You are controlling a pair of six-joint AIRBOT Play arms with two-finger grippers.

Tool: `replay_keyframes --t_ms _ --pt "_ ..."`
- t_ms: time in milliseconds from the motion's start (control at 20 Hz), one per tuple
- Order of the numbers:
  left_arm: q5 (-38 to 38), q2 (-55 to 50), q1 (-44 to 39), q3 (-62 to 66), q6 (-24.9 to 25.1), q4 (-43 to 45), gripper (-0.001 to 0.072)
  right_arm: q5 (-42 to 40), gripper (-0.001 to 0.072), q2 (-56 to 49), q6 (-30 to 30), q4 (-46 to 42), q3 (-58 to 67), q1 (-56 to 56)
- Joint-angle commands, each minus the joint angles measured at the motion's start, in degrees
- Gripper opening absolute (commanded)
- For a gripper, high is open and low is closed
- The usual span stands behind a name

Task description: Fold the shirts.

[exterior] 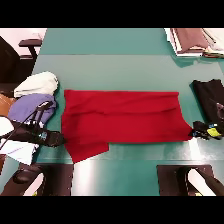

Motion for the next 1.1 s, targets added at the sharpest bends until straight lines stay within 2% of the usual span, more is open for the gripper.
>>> replay_keyframes --t_ms 0,200,350,450,700,750,800,850,1000,1050 --pt "-3.04 2.49 0.02 3.76 -2.05 1.07 0.0023 3.91 0.0018 6.25 1.44 -2.58 3.19 0.46" --pt "7.30 -7.78 0.02 8.35 1.70 5.25 0.0024 -0.22 0.0018 -0.72 1.68 -2.62 10.99 5.22" --pt "16.90 -19.34 0.02 13.51 5.16 5.16 0.0025 -5.05 0.0018 -12.09 2.36 -2.60 19.74 9.86" --pt "21.38 -27.50 0.02 18.32 7.45 5.14 0.0026 -5.42 0.0019 -20.59 2.34 -2.34 26.05 11.98" --pt "28.24 -40.83 0.02 26.25 7.78 5.01 0.0028 -7.54 0.0023 -34.69 1.99 9.51 35.67 12.74" --pt "28.28 -41.48 0.02 26.99 7.76 4.98 0.0152 -7.63 0.0116 -36.39 0.79 11.19 37.24 12.63" --pt "28.39 -41.62 0.02 27.50 7.34 4.85 0.0427 -7.41 0.0284 -37.46 -0.63 12.74 38.49 12.48" --pt "28.09 -41.59 0.02 28.22 6.60 4.90 0.0525 -6.73 0.0343 -38.12 -1.99 14.29 39.60 11.82" --pt "22.36 -41.59 0.02 31.80 6.14 4.87 0.0520 -4.44 0.0360 -37.55 -6.34 14.86 40.15 8.74" --pt "20.39 -41.59 0.02 32.50 6.14 4.57 0.0470 -3.08 0.0441 -37.38 -6.56 14.99 40.04 6.69"
